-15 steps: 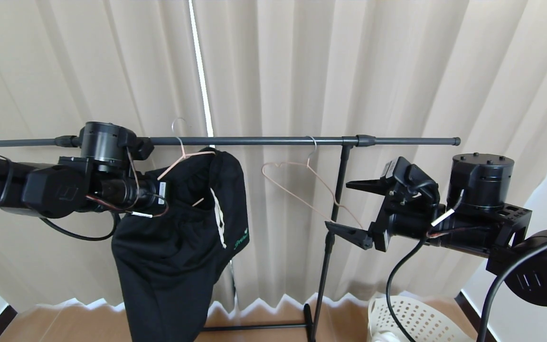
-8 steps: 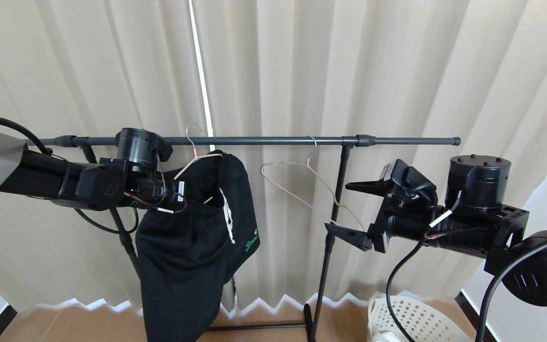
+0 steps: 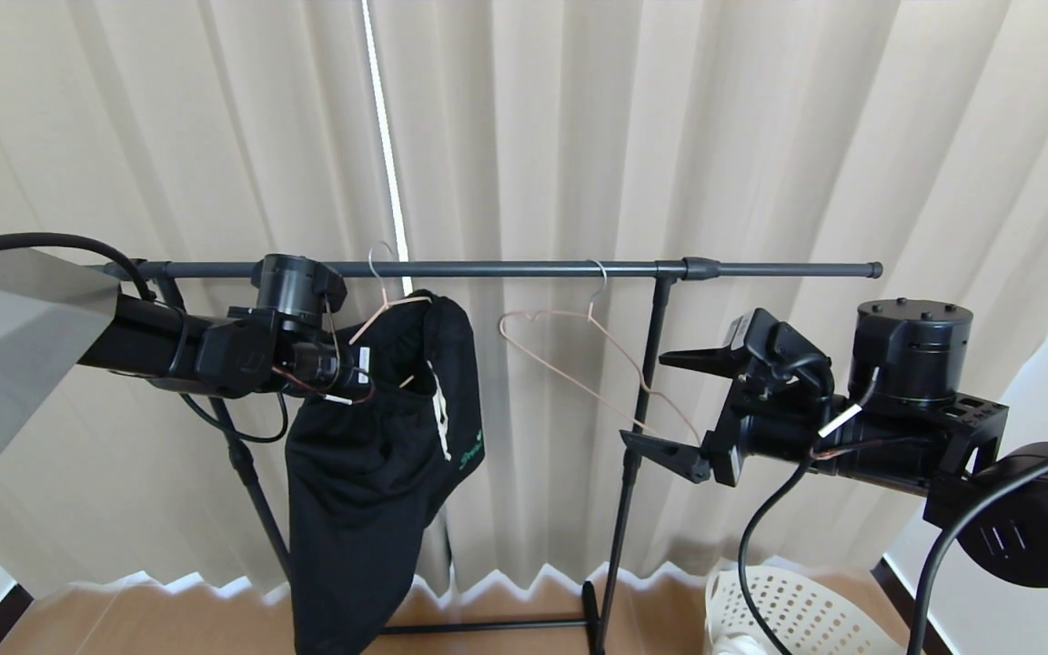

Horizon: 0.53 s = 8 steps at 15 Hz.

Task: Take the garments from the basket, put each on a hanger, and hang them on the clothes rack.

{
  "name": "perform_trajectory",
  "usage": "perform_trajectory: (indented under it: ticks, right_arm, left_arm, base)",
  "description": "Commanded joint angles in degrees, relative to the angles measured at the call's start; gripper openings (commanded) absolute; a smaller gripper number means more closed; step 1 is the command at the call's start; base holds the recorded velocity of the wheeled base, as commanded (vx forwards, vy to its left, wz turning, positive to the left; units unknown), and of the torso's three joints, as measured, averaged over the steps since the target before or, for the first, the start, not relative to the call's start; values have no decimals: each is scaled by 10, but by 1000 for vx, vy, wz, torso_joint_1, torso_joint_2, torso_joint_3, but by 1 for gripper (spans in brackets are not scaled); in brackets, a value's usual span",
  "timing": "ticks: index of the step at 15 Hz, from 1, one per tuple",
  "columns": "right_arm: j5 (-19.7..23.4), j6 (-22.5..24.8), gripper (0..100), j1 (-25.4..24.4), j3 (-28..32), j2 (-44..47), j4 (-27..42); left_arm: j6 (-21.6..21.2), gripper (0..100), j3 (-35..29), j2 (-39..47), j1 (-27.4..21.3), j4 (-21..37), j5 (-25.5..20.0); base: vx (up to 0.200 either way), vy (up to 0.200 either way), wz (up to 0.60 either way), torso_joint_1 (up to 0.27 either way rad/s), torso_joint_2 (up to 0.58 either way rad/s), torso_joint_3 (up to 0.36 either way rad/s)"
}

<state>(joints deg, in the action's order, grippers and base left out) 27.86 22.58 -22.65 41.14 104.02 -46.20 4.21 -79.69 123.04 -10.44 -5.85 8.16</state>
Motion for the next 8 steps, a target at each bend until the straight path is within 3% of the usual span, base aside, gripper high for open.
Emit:
perform_trajectory:
  ticks: [1,5,6,8]
  right_arm:
    - [0,2,100,0,0,4,0]
    - [0,2,100,-1,-1,4,0]
    - [0,2,100,-2,-2,4,0]
    - [0,2,100,-3,-1,5,0]
  left_arm:
    - [0,0,-3,7,0,0,0]
    - [-2,0,9,2,-5,1,-1]
    - [-3,100,12,-10,-7,1,-1]
    - [-1,100,20,-25,-13,3,-1]
  base:
    - [0,0,0,0,0,0]
    - [0,0,0,0,0,0]
    - [0,0,0,0,0,0]
    - [0,0,0,0,0,0]
